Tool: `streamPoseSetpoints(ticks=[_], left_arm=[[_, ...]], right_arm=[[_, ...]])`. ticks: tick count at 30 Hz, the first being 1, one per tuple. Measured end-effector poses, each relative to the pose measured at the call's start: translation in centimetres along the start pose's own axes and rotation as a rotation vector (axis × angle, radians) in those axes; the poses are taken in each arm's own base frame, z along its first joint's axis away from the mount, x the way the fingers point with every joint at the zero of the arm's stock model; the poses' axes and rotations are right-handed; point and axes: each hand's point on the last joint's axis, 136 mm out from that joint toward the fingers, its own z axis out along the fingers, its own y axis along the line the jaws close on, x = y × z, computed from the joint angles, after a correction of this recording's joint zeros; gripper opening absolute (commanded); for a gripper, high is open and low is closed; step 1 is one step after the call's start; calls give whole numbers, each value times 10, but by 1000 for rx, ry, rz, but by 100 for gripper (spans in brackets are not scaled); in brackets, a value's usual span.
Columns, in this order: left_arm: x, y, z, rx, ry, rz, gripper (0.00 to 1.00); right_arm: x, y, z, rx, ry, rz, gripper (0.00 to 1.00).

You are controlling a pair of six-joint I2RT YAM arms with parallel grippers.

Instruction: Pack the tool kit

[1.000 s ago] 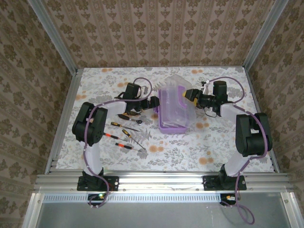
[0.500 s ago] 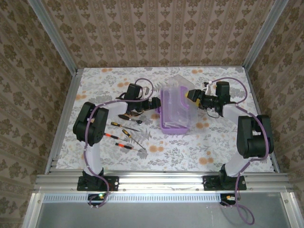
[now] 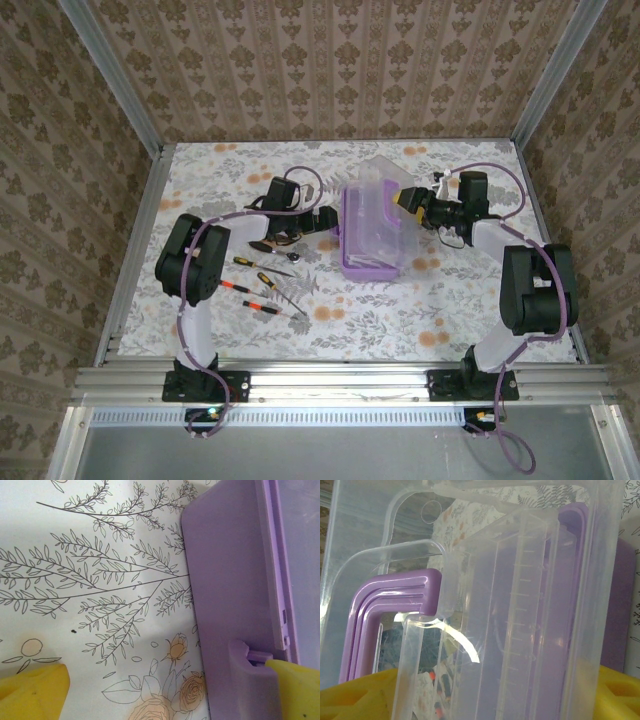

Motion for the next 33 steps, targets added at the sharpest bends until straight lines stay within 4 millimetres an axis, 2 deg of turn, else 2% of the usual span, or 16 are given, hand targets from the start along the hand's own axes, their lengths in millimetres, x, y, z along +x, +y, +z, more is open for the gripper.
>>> streamPoseSetpoints(ticks=[6,9,11,14,17,20,23,27,30,33], left_arm=[[1,1,-2,-7,7,4,100],[4,3,-12,-28,31,-3,100],[-2,-3,-24,-36,28,5,100],[-28,-27,-48,-14,-27,47,100],[-59,-61,-74,42,-110,102,100],[-77,-93,-87,110,-159,149,100],[-80,-123,-86,178,-159,178,100],[-76,-162,-70,263,-129,214,100],[-68,-181,-56,299,-96,230,100],[-63,-187,-45,313,-73,233,100]], right_arm=[[-1,1,0,-6,-8,1,76],[-1,1,0,-6,-8,1,76],[-1,1,0,-6,-8,1,76],[-1,1,0,-6,-8,0,76],[-1,1,0,-6,-8,1,76],[-1,1,0,-9,-5,1,76],[0,1,1,-14,0,3,75],[1,1,1,-16,4,2,76],[1,1,1,-17,4,1,76],[1,1,1,-18,5,1,76]])
